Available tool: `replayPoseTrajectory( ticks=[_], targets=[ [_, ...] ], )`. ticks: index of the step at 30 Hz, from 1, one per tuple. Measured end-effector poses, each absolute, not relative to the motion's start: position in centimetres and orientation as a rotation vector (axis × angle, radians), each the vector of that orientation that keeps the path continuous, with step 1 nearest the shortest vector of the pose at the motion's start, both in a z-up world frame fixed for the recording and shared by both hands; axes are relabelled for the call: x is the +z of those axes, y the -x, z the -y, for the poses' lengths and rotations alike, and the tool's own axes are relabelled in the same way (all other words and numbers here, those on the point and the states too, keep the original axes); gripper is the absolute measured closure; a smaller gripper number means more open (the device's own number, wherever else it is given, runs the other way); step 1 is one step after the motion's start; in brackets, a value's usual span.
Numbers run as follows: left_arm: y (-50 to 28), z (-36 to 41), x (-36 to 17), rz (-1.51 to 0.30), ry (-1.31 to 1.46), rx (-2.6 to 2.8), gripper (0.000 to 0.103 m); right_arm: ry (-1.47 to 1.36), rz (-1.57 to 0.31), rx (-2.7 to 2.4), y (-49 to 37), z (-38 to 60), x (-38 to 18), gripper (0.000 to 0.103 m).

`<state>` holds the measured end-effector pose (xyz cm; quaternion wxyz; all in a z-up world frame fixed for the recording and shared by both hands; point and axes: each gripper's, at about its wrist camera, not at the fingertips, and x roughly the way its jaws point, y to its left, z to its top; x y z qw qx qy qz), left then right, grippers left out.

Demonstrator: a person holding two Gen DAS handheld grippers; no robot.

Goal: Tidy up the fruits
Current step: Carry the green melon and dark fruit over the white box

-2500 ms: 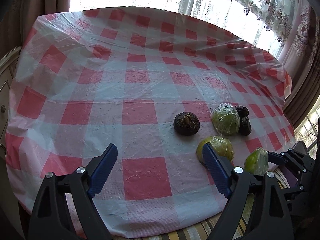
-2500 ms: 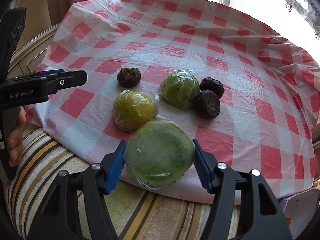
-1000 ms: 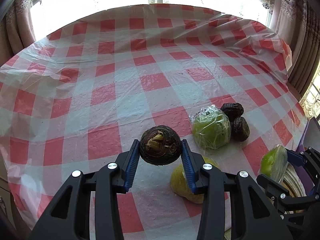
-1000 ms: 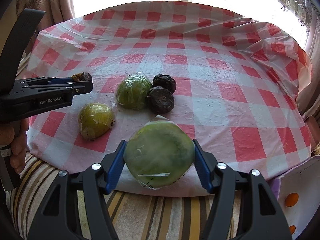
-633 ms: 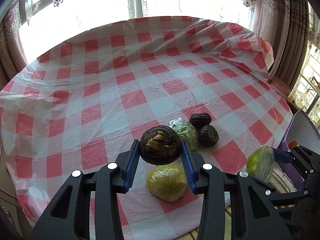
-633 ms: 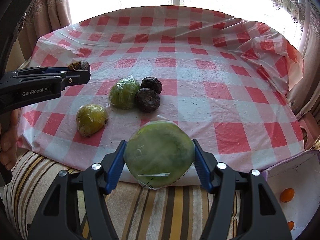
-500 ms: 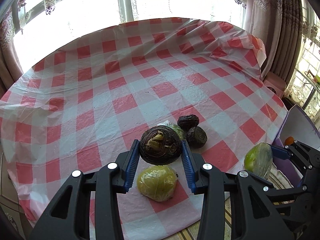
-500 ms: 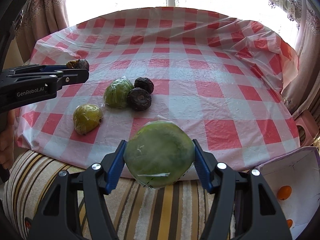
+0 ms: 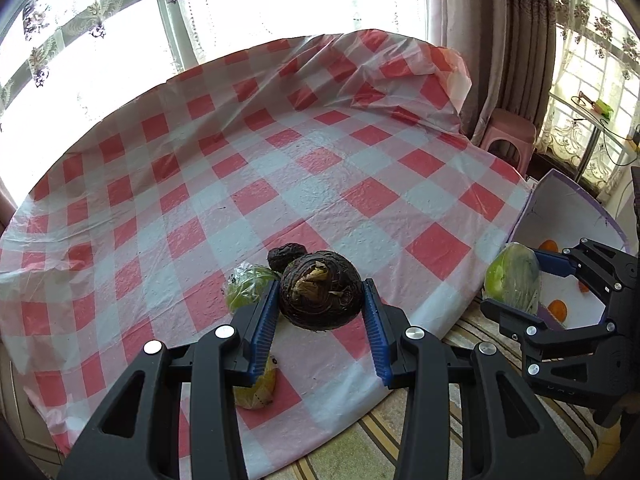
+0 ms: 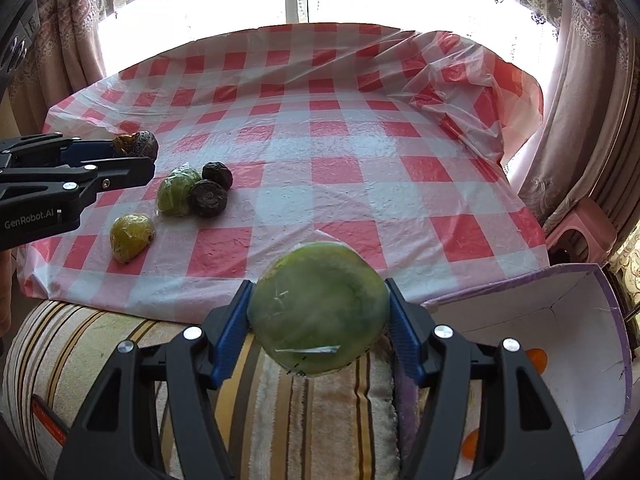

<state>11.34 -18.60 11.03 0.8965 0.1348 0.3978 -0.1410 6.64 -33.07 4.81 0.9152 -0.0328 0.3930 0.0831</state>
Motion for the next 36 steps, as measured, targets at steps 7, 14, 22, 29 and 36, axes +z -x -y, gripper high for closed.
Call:
replayPoseTrajectory(
  ticks=[7,14,22,29,36],
  targets=[
    [-10.7,23.5,10.5,-0.851,-0.366,-0.394,0.063,0.039,-0.807,0.098,-5.9,37.1,4.9,0.039],
    [-9.8,29.5,9.4,-0.886,-0.481,-0.526,0.063,0.014,-0.818,0.022,-4.9,41.6,4.4,0.039],
    [-9.0,36.5,7.1,-0.953,-0.628,-0.675,0.063,-0.022,-0.856,-0.087,-3.3,47.7,2.6,0.039],
    [-8.2,41.5,5.0,-0.998,-0.714,-0.755,0.063,0.011,-0.877,-0.173,-2.1,51.3,1.5,0.039],
    [-8.0,44.9,2.5,-1.049,-0.777,-0.805,0.063,0.072,-0.922,-0.215,-1.7,53.1,0.2,0.039]
  ],
)
